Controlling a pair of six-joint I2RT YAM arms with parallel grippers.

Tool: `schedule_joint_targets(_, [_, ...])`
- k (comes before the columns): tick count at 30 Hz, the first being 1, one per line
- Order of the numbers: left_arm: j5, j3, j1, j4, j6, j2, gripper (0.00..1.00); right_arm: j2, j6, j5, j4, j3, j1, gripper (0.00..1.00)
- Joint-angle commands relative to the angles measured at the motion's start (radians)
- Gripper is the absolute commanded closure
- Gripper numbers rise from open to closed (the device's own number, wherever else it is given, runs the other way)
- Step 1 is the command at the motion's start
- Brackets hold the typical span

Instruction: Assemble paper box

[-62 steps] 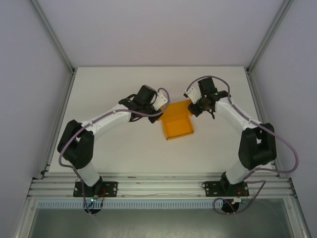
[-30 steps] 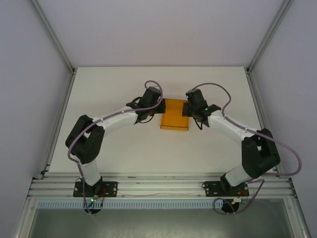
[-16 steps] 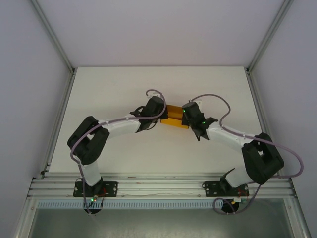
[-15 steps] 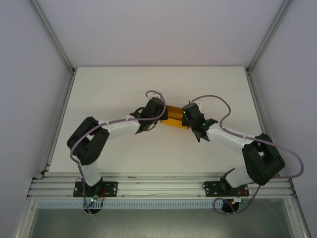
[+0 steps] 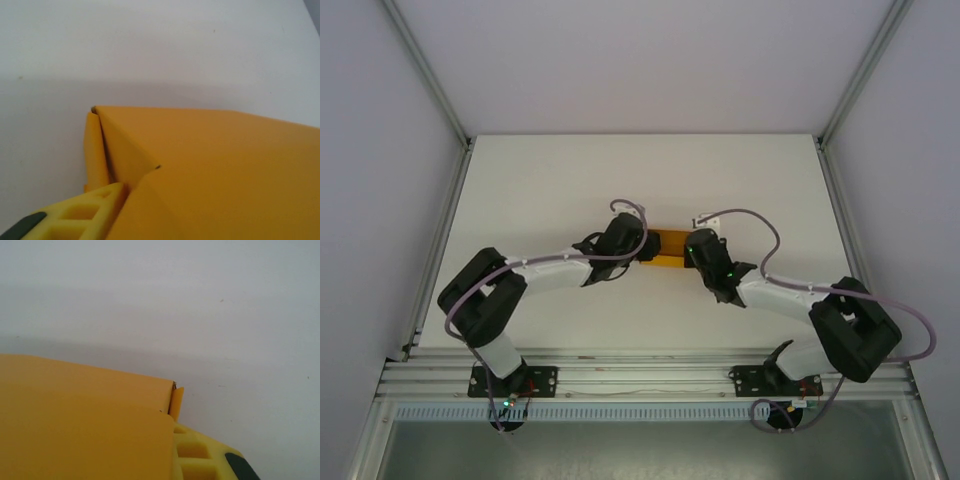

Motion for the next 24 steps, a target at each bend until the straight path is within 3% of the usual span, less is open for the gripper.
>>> schedule_joint_targets(1, [0.034,-0.014,-0.015,-0.104,0.005,-0.072,0.48,0.039,-0.058,0.016,-0.021,-0.016,0.031,1.0])
schedule_joint_targets(4, [0.022,-0.018,-0.016,-0.158,0.019,-0.133,0.25,0.064,-0.061,0.03,-0.008,-0.009,0.038,1.0])
schedule_joint_targets(6, [0.031,-0.013,-0.016,-0.197,0.027,-0.175,0.0,0.075,-0.066,0.039,-0.006,-0.006,0.046,1.0])
schedule_joint_targets(13, [-0.095,0.059,0.02,-0.422,-0.05,-0.248,0.0,0.083,-0.138,0.027,0.049,-0.028,0.073,1.0])
schedule_joint_targets(16, [0.046,0.109,0.126,-0.482,-0.093,-0.219,0.0,0.086,-0.169,0.022,0.068,-0.034,0.085,1.0])
schedule_joint_targets(19, [0.207,0.098,0.218,-0.405,-0.106,-0.222,0.0,0.103,-0.178,0.03,0.084,-0.036,0.086,0.99])
schedule_joint_targets(24, [0.187,0.109,0.244,-0.37,-0.099,-0.197,0.0,0.138,-0.203,0.03,0.164,-0.045,0.097,0.99])
